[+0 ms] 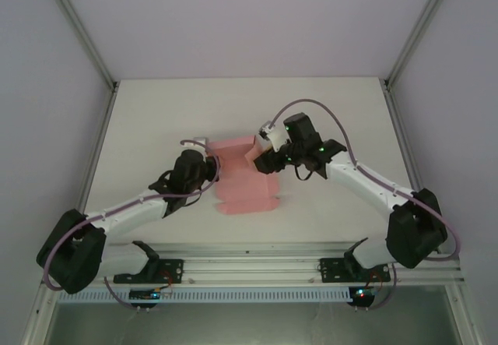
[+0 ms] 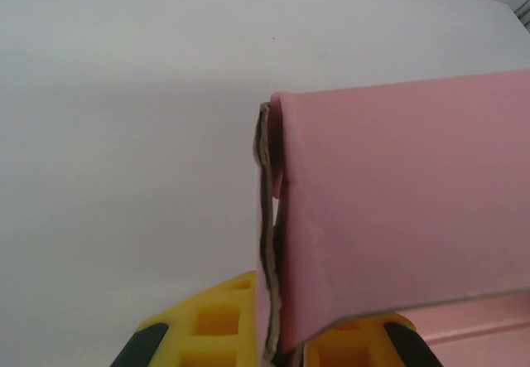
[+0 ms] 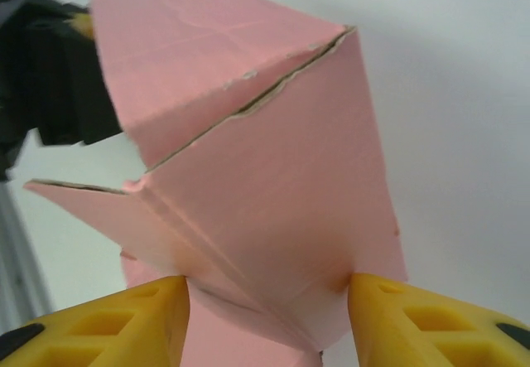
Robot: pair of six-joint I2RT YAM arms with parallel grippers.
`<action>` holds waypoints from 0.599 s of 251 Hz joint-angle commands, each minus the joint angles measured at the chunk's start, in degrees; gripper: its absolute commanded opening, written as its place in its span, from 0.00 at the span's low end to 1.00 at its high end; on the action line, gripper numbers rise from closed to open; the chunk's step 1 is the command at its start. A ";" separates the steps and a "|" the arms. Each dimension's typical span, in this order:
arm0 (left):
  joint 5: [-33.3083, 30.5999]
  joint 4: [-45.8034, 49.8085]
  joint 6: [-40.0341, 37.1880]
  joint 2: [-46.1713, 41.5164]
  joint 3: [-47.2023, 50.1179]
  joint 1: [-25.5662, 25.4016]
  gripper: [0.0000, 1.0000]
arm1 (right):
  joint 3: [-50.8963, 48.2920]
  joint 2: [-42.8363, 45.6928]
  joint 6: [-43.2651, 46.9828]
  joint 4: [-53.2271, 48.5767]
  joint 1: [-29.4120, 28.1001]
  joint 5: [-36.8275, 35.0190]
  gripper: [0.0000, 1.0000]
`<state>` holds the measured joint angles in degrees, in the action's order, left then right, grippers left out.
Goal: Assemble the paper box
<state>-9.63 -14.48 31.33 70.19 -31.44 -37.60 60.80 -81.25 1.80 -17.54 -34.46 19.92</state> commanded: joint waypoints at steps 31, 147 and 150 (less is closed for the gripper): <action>2.74 -0.28 -0.15 0.50 -2.91 -0.44 0.00 | 1.80 -2.93 -0.92 7.96 -5.16 -27.26 0.45; -24.06 27.57 20.32 5.36 -13.37 -0.87 0.00 | 9.63 -14.22 -16.70 -1.92 -8.62 -76.28 0.00; -25.58 30.35 21.97 5.81 -14.22 -0.77 0.00 | 10.20 -14.65 -17.56 -3.21 -8.49 -77.84 0.00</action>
<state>-15.55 -5.69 38.02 74.02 -38.72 -39.09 65.71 -92.18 -4.36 -7.88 -45.41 -28.21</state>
